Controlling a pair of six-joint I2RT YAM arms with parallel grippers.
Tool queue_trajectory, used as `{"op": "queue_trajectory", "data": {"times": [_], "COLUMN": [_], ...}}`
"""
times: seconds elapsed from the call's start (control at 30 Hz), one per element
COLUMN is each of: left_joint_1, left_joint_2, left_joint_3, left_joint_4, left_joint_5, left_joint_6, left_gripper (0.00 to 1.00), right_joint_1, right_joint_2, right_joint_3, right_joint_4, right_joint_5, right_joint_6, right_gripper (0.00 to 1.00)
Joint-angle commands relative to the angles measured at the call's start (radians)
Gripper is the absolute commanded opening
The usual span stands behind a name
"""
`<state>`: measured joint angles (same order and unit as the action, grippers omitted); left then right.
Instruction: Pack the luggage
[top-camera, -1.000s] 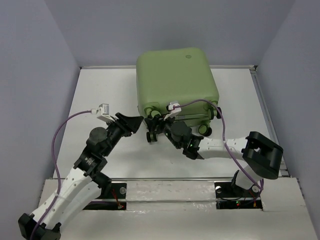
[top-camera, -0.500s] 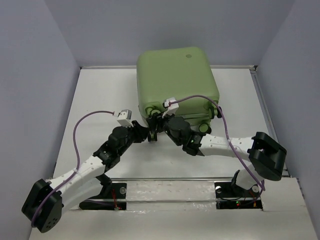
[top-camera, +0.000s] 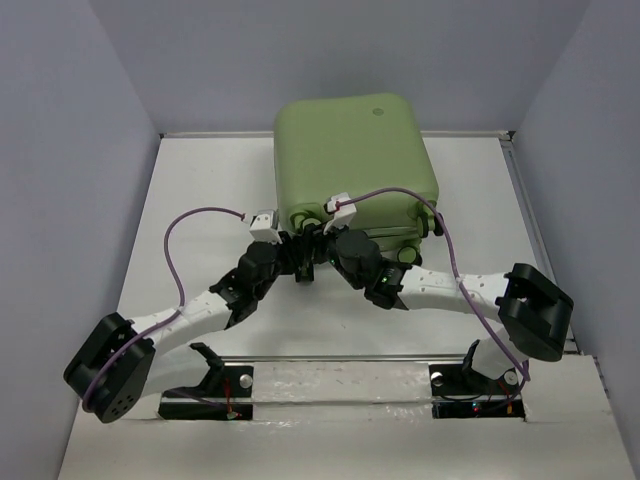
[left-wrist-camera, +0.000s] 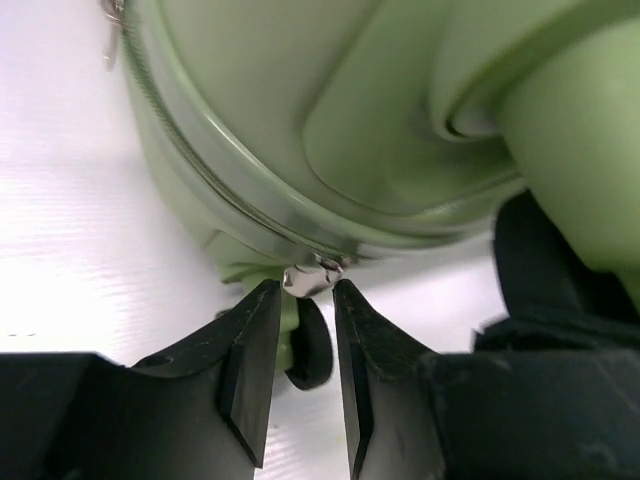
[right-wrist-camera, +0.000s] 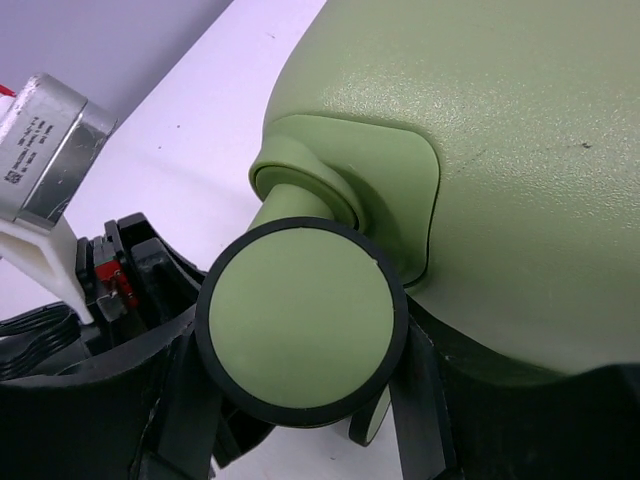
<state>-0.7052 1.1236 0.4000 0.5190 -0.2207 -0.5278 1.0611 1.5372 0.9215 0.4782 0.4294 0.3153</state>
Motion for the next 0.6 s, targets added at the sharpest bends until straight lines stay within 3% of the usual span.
{"op": "queue_trajectory", "data": {"times": [0.0,0.3,0.57], "left_joint_1": [-0.004,-0.004,-0.007], "left_joint_2": [0.018,0.068,0.071], "left_joint_3": [0.082,0.095,0.099], "left_joint_4": [0.113,0.145,0.203], "left_joint_5": [-0.127,-0.115,-0.077], "left_joint_6": [0.043,0.055,0.1], "left_gripper": [0.4,0.48,0.45], "right_joint_1": [0.013,0.022,0.022], "right_joint_2": [-0.023,-0.017,-0.025], "right_joint_3": [0.08,0.065,0.05], "right_joint_4": [0.139,0.155,0.161], "right_joint_5": [-0.043,-0.057,-0.058], "right_joint_6": [-0.001,0.016,0.022], "right_gripper": [0.07,0.07,0.07]}}
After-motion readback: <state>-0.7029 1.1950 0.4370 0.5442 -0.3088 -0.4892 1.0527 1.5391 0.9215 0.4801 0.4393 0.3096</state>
